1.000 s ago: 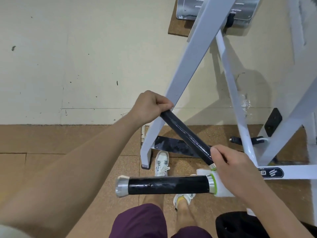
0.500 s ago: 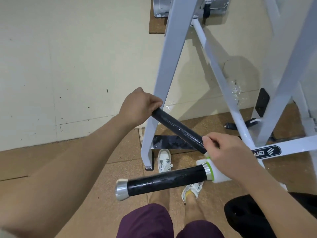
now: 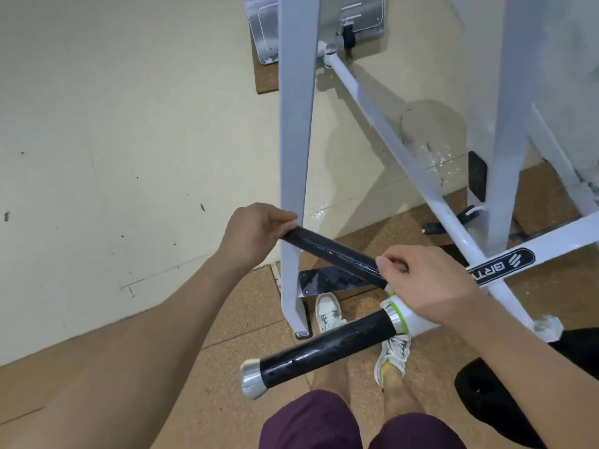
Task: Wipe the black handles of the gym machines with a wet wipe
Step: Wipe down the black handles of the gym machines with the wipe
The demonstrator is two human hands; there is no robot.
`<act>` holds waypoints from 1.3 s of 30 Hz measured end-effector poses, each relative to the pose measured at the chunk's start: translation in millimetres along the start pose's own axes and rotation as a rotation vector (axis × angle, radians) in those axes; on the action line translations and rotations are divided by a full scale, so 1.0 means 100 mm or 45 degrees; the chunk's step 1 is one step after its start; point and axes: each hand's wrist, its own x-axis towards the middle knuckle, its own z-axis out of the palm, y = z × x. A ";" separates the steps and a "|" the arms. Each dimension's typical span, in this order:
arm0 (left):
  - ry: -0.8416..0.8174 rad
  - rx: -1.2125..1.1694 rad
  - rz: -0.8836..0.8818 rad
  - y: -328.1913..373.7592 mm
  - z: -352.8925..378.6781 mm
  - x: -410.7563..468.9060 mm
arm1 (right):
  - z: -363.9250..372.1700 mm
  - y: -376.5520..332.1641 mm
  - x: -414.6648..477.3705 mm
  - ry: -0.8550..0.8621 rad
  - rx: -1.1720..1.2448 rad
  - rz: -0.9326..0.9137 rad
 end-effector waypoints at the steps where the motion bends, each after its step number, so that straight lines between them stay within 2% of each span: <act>1: 0.060 0.082 0.061 0.00 0.01 -0.04 | -0.01 -0.01 -0.01 0.024 0.009 0.008; 3: 0.186 0.121 0.065 0.02 0.06 -0.14 | -0.01 -0.01 -0.03 0.060 0.022 0.022; 7: 0.268 -0.302 -0.258 0.22 0.16 -0.24 | -0.03 -0.02 -0.06 0.072 0.026 0.040; 11: 0.054 -0.316 -0.394 0.39 0.07 -0.18 | -0.04 -0.06 -0.10 0.131 0.023 0.062; 13: -0.109 -0.672 -0.488 0.51 -0.09 -0.20 | -0.08 -0.10 -0.16 0.210 0.148 0.091; 15: -0.183 -1.179 -0.556 0.75 -0.27 -0.26 | -0.22 -0.17 -0.26 0.336 0.446 0.150; 16: -0.170 -1.348 -0.564 0.90 -0.35 -0.31 | -0.34 -0.23 -0.34 0.354 0.689 0.174; 18: -0.114 -1.551 -0.551 1.23 -0.45 -0.42 | -0.60 -0.39 -0.57 0.218 1.262 0.164; 19: -0.095 -1.599 -0.530 1.39 -0.47 -0.49 | -0.70 -0.47 -0.69 0.134 1.445 0.142; 21: -0.094 -1.600 -0.434 1.67 -0.48 -0.64 | -0.80 -0.59 -0.89 0.109 1.533 0.072; 26: -0.199 -1.581 -0.258 2.07 -0.40 -0.94 | -0.81 -0.66 -1.23 0.432 1.822 0.098; 29: -0.380 -1.627 -0.206 2.22 -0.37 -1.07 | -0.85 -0.56 -1.44 0.536 1.882 0.139; 33: -0.551 -1.165 -0.007 2.46 -0.31 -1.20 | -0.96 -0.30 -1.70 0.595 1.979 0.226; 37: -0.465 -0.591 0.245 2.79 -0.19 -1.36 | -1.04 0.12 -1.98 0.693 2.014 0.253; 39: -0.398 -0.438 0.346 3.00 -0.06 -1.51 | -1.08 0.36 -2.17 0.702 1.996 0.227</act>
